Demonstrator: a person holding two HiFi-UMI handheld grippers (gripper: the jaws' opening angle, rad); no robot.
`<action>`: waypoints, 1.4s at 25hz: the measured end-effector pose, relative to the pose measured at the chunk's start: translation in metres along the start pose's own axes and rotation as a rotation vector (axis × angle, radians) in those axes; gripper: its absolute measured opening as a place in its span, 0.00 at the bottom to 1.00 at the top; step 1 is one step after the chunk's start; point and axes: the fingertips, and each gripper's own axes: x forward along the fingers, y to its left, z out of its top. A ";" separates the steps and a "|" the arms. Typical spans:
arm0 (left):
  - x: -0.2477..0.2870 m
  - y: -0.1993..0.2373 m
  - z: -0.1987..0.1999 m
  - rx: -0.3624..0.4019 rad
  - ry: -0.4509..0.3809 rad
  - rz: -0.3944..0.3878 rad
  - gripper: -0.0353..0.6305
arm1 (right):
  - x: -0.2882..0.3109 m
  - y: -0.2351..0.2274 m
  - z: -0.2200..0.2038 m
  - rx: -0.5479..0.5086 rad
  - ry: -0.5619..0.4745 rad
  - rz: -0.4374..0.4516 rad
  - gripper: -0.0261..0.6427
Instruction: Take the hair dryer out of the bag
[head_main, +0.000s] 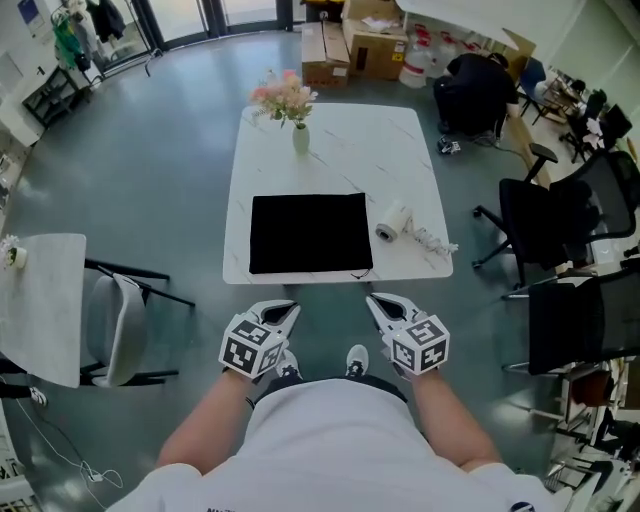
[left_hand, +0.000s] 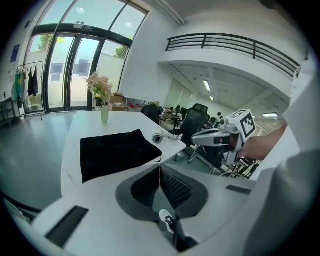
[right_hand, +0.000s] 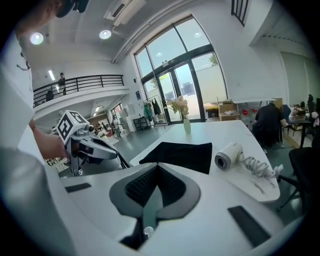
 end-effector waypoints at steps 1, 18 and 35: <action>0.000 0.003 -0.001 -0.007 0.002 0.001 0.08 | 0.001 0.001 -0.001 0.003 0.003 -0.004 0.06; -0.002 0.015 0.017 -0.026 -0.032 0.004 0.08 | 0.000 0.002 -0.001 0.001 0.013 -0.020 0.06; -0.005 0.014 0.019 -0.010 -0.040 0.012 0.08 | 0.002 0.003 0.001 -0.036 0.030 0.002 0.06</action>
